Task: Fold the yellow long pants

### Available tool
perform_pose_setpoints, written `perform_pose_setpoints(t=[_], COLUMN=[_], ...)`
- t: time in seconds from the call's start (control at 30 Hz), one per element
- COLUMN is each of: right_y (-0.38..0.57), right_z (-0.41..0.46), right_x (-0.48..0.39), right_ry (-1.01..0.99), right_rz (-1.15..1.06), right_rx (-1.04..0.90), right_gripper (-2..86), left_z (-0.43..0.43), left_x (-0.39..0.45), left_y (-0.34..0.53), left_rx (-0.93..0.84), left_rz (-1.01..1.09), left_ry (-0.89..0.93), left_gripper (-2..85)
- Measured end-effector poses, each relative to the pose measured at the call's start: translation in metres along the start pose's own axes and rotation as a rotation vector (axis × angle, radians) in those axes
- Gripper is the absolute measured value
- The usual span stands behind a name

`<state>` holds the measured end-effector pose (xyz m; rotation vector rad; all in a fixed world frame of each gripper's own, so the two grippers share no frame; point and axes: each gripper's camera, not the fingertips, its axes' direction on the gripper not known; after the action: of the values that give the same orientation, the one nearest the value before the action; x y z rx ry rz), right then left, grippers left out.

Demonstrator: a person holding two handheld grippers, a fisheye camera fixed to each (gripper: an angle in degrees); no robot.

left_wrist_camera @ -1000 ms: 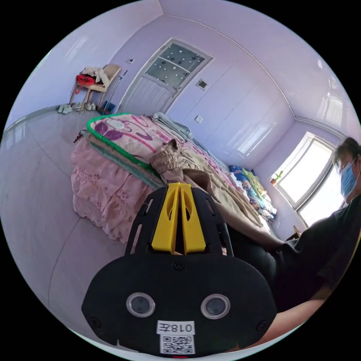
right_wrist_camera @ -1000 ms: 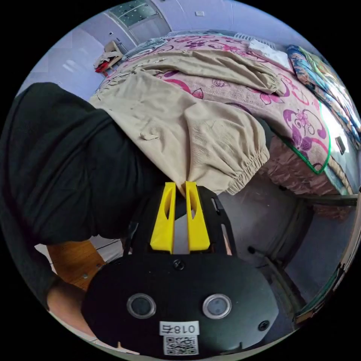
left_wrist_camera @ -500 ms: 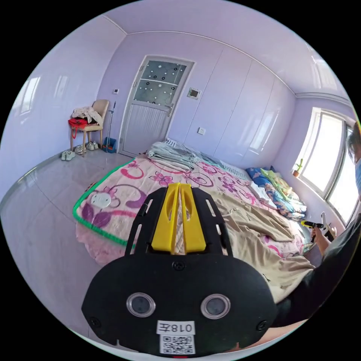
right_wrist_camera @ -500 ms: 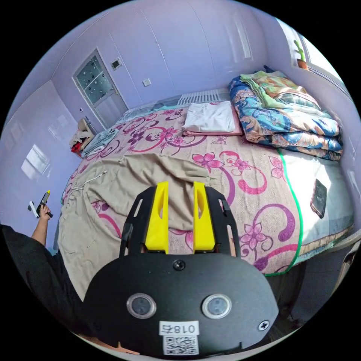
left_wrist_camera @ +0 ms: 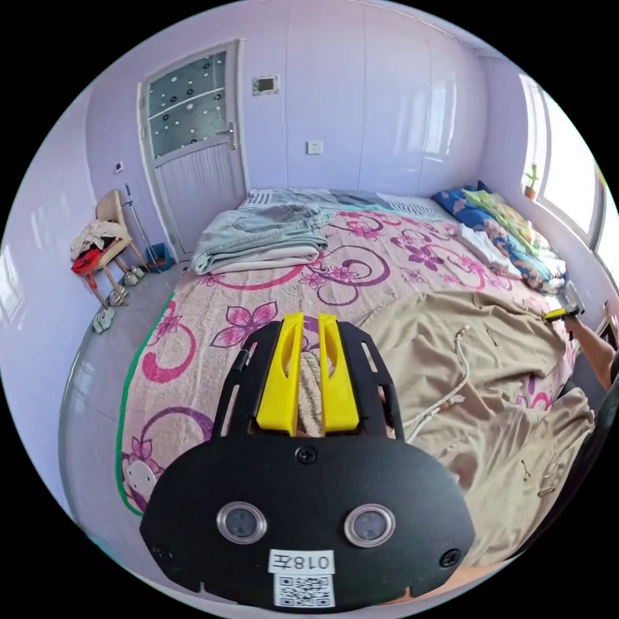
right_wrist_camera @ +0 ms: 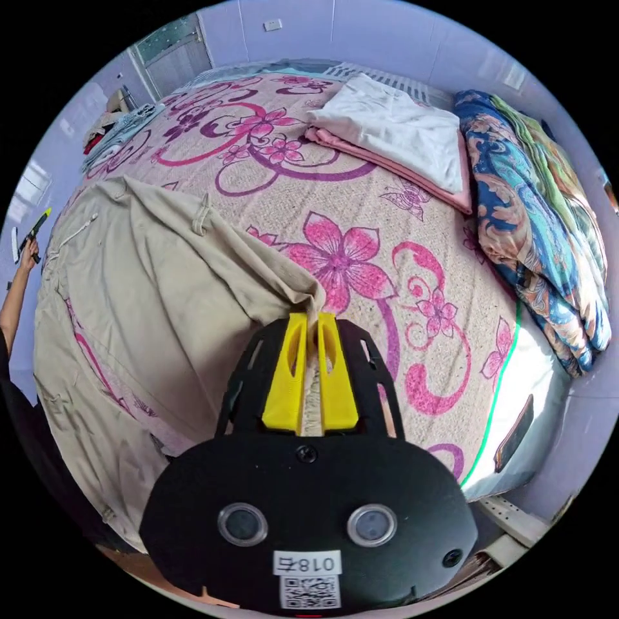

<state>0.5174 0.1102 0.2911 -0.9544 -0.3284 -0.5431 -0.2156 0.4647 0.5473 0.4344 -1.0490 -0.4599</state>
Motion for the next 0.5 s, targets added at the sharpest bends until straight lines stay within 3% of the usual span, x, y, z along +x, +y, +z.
perform_pose_setpoints(t=[0.2,0.4,0.5], right_y=[-0.029,-0.048,-0.056], right_z=[0.003,0.001,0.002], right_x=[-0.037,-0.045,-0.049], right_ry=[0.184,0.170,0.160], right_rz=[-0.032,0.015,0.027], right_rx=[0.004,0.051,0.055], right_gripper=[0.7,0.5,0.5], left_z=[0.071,0.122,0.122], left_x=[0.077,0.159,0.196], left_y=[-0.100,-0.153,-0.171], left_rx=[-0.161,-0.352,-0.364], left_rz=[0.199,0.339,0.353], left_ry=[0.093,0.087,0.076], left_gripper=[6.5,9.5,7.1])
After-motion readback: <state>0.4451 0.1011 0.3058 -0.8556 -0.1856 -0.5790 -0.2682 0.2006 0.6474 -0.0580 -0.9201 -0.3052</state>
